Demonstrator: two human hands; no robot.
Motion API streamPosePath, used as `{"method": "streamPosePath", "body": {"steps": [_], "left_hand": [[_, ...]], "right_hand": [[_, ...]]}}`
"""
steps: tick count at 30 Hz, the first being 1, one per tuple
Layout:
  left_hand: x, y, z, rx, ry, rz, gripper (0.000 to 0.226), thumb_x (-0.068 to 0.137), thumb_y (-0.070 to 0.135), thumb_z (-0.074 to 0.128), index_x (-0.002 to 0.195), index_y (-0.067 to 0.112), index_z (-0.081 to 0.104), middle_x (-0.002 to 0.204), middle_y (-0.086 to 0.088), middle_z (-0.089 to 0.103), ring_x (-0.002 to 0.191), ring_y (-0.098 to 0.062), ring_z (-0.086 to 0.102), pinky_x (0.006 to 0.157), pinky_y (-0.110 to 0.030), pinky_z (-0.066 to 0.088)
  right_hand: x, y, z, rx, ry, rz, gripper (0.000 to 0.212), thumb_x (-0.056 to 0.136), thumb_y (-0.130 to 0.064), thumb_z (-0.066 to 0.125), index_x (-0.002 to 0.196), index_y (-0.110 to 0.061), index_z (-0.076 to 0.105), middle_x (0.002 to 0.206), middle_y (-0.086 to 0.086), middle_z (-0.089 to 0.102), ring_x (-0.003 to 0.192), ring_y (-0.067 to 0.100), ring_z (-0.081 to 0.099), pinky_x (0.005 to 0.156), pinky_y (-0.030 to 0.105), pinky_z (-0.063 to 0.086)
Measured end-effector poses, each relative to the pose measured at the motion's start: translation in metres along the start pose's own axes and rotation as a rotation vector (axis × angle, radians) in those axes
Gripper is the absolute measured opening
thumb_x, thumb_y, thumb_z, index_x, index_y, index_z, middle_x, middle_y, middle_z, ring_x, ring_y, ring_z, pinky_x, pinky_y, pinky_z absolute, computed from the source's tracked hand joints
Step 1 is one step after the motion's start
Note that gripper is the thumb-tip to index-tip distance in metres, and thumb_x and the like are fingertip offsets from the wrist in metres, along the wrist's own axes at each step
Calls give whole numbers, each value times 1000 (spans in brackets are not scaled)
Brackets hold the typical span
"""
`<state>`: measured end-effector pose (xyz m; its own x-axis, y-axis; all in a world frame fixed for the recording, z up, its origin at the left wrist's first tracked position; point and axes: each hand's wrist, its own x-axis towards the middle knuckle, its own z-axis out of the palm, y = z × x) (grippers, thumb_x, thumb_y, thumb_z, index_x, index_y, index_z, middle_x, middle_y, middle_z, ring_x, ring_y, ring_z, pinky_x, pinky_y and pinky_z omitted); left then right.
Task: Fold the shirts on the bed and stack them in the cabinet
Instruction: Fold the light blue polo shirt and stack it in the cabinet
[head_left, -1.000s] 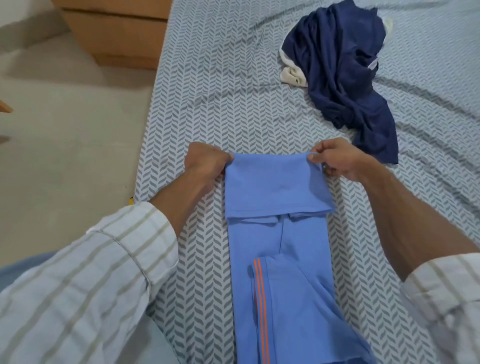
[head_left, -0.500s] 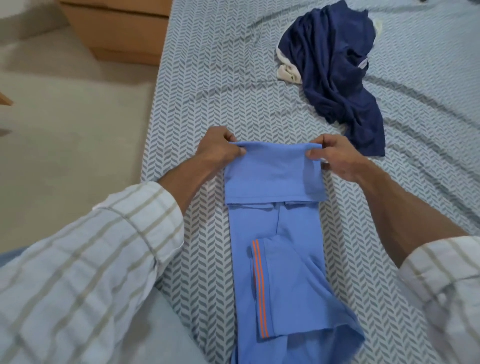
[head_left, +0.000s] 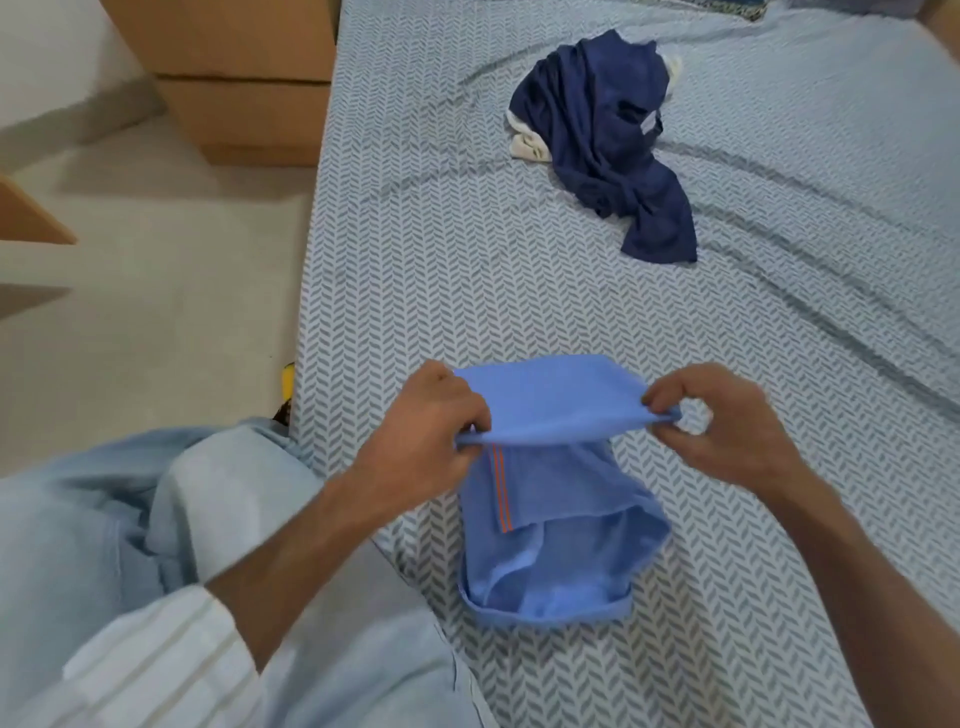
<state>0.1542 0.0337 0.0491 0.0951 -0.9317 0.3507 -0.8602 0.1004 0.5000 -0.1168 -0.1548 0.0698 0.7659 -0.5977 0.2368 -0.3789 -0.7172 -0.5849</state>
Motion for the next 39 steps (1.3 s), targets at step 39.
{"method": "streamPosePath", "body": {"steps": [39], "left_hand": [[-5,-9,66,-304,-500,-1034,79,66,31,91,131,11,51,126,-6,56,113,-27,57,87,-40,55]], "right_hand": [[8,4,65,363,-563,950,44,66,-14,92,102,-17,68,104,-1,71,87,12,65,69,30,56]]}}
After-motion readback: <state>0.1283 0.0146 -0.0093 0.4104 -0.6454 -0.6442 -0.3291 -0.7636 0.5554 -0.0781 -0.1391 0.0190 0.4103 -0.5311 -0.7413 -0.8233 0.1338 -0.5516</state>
